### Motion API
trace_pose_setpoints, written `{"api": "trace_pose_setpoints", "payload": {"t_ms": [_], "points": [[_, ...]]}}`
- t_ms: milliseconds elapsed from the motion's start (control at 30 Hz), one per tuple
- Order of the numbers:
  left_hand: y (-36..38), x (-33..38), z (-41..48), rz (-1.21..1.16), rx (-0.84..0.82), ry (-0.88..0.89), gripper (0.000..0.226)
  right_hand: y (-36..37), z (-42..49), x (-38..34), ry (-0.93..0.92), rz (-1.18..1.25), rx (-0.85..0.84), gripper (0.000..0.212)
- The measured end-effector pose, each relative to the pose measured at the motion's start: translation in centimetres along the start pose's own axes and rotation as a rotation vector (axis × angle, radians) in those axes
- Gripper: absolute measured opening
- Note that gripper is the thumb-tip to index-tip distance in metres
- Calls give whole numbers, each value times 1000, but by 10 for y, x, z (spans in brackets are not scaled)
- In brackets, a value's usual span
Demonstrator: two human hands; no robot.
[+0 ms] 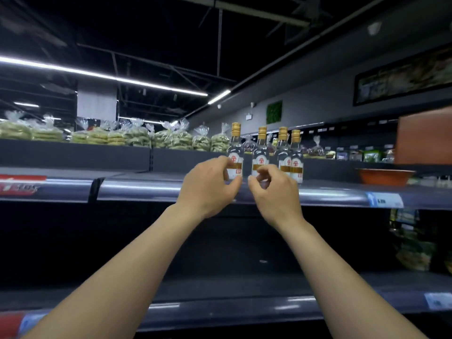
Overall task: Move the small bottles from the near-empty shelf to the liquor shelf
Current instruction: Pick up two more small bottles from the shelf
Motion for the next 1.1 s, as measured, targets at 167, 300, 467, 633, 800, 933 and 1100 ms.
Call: {"api": "trace_pose_setpoints", "payload": {"t_ms": [167,300,467,633,800,933,1100], "points": [[23,-23,41,-44,-45,-188,70,4,45,2,109,-66,28,38],[46,-43,54,-139,-186,-332,100,14,64,9,183,-74,8,48],[54,-55,61,-55,-264,-352,70,26,68,10,191,-90,78,54],[44,-68,64,-92,-245,-371,73,32,77,4,219,-152,80,54],[41,-82,61,-150,-218,-393,75,39,86,-1,267,-279,88,48],[44,-82,61,-179,-231,-401,83,43,89,-6,363,-315,56,50],[46,-83,61,-167,-220,-406,79,44,95,-10,439,-352,68,49]]}}
Point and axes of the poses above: each hand's wrist, its own z-axis towards the middle knuckle, its own y-axis out of the palm, x = y × z, the point moved 1 cm from there along z, towards the middle knuckle, and after that the axes turned 14 degrees about y, right-handed, at the moved point
